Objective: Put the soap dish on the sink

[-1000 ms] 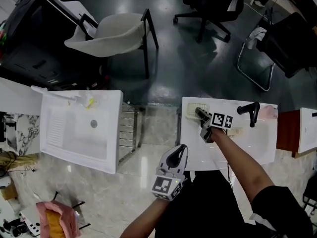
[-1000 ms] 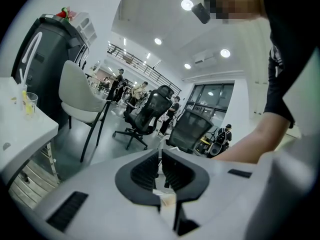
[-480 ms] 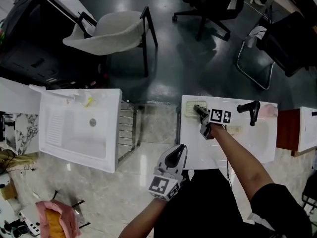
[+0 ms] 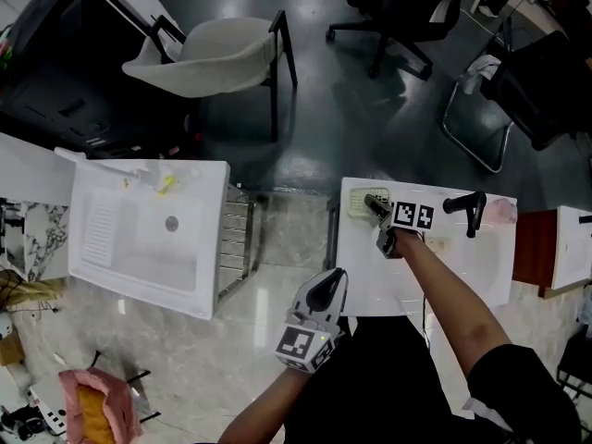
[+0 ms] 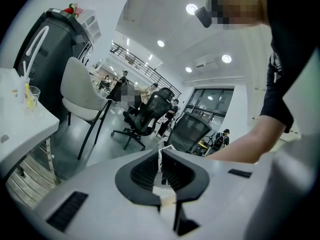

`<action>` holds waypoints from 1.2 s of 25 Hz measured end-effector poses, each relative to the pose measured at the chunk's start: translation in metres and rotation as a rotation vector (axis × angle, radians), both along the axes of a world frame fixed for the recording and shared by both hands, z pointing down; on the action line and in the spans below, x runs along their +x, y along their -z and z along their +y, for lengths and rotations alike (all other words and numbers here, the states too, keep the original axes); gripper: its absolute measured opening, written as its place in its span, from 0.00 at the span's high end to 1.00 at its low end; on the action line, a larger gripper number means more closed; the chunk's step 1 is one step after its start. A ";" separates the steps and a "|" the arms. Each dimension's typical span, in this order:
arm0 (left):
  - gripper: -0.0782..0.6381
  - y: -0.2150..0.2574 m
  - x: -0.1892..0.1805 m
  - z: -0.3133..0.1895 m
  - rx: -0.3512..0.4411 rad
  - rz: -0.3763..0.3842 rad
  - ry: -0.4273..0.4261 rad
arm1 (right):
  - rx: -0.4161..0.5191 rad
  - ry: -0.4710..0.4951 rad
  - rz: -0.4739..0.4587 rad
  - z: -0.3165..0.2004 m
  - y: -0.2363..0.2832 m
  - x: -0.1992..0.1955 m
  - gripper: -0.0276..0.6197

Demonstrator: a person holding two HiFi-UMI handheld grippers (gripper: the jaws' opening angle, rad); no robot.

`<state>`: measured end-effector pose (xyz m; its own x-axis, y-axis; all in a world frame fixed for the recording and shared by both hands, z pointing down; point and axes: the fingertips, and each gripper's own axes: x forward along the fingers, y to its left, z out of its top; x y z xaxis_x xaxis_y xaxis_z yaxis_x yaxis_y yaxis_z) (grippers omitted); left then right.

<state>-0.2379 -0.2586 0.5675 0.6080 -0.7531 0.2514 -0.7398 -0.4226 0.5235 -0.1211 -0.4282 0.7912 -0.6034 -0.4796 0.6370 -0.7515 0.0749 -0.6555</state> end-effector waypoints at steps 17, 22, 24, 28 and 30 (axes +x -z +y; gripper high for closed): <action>0.86 0.004 -0.010 -0.009 0.005 0.027 0.014 | -0.028 0.050 0.189 -0.005 0.000 0.017 0.63; 0.86 0.007 -0.012 -0.009 0.007 0.030 0.011 | -0.042 0.039 0.197 -0.006 0.002 0.025 0.60; 0.86 0.008 -0.012 -0.009 0.012 0.031 0.007 | -0.041 0.033 0.202 -0.008 0.003 0.030 0.59; 0.86 0.006 -0.013 -0.008 0.013 0.031 -0.004 | -0.034 0.025 0.211 -0.008 0.005 0.037 0.59; 0.86 0.006 -0.013 -0.008 0.013 0.033 -0.007 | -0.031 0.021 0.212 -0.006 0.007 0.040 0.58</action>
